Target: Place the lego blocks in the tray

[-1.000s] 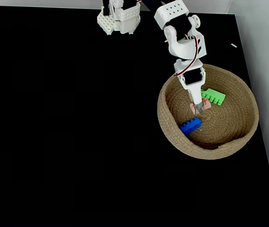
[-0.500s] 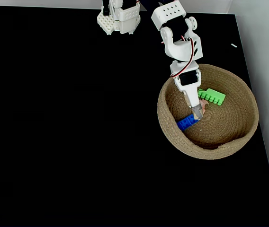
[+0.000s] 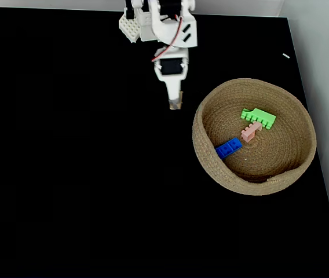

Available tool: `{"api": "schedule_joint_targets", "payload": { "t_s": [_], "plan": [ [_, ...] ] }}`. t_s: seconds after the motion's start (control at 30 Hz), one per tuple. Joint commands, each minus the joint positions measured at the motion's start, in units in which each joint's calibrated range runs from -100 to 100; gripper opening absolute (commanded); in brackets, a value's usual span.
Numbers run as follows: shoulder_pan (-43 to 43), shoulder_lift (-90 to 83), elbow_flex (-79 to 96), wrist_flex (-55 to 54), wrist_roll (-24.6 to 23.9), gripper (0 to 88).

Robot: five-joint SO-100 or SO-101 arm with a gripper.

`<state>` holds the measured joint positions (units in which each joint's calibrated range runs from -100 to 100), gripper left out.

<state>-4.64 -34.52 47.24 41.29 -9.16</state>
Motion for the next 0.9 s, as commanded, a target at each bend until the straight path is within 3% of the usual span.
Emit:
{"api": "schedule_joint_targets", "payload": {
  "t_s": [0.0,0.23,0.37,0.87],
  "plan": [
    [5.8,-25.2,19.9,-5.6,5.8,0.2],
    [7.3,-54.5,48.7,-5.7,8.3,0.2],
    [7.9,-59.4,49.2,5.0,8.9,0.2],
    [8.4,-64.2,52.8,4.8,9.5,0.2]
  ]
}}
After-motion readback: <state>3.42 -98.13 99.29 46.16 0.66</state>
